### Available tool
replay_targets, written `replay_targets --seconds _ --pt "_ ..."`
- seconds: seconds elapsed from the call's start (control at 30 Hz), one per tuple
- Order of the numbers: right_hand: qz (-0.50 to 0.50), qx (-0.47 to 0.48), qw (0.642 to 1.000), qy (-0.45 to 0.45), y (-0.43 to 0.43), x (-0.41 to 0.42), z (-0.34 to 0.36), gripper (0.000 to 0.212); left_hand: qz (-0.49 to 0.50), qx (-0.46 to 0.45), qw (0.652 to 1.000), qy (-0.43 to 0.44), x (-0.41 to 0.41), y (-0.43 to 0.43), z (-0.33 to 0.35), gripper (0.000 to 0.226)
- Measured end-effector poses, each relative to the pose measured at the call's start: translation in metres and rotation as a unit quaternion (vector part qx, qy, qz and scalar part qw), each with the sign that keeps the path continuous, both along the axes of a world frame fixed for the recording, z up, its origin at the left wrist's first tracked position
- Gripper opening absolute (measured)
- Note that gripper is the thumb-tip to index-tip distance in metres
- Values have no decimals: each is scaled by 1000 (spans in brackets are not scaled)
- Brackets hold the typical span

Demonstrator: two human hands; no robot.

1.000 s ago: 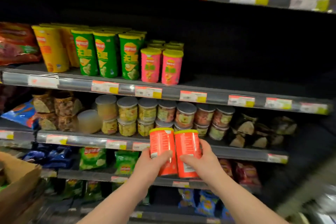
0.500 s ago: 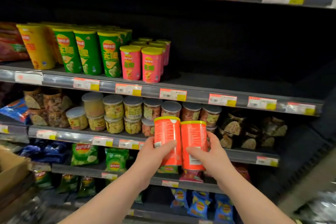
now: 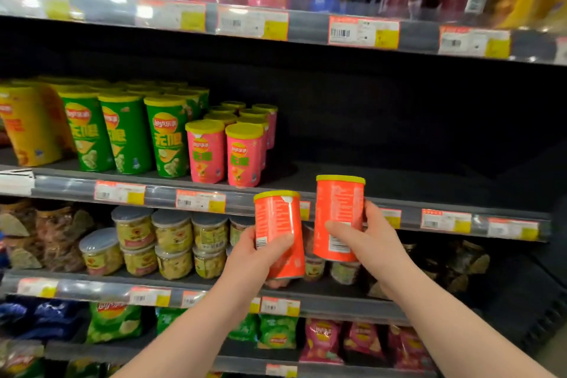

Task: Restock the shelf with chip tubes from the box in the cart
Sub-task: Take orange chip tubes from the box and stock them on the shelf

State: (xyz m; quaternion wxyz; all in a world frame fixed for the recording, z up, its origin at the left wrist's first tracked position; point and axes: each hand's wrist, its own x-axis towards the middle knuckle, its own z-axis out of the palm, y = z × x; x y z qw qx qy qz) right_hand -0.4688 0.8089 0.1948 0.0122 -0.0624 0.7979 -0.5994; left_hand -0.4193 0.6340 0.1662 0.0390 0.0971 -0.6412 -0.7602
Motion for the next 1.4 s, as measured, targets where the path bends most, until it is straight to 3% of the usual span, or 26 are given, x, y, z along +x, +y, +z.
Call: replay_targets --seconds 0.1,0.23,0.47,0.77,0.93,1.07,1.2,1.4 --pt "-15 22 999 23 -15 -24 14 37 3 -8 1000 9 -15 -14 6 25" --pt "-52 51 996 56 -40 -62 30 65 3 -1 1000 23 -33 -38 11 26" --pt "-65 56 993 82 -78 -124 30 68 11 -1 999 36 -56 -70 5 35" --pt "-80 108 990 39 -87 -190 24 79 30 -16 999 34 -66 -67 5 51" --pt "-30 102 993 57 -89 -219 16 98 57 -3 998 23 -72 -56 4 59" --pt "77 92 992 40 -85 -234 18 92 76 -1 997 26 -77 -45 6 56" --pt "73 105 990 59 -81 -246 14 93 94 -8 995 30 -81 -33 4 78" --pt "118 147 981 39 -81 -256 14 88 118 -6 992 34 -87 -24 6 74"
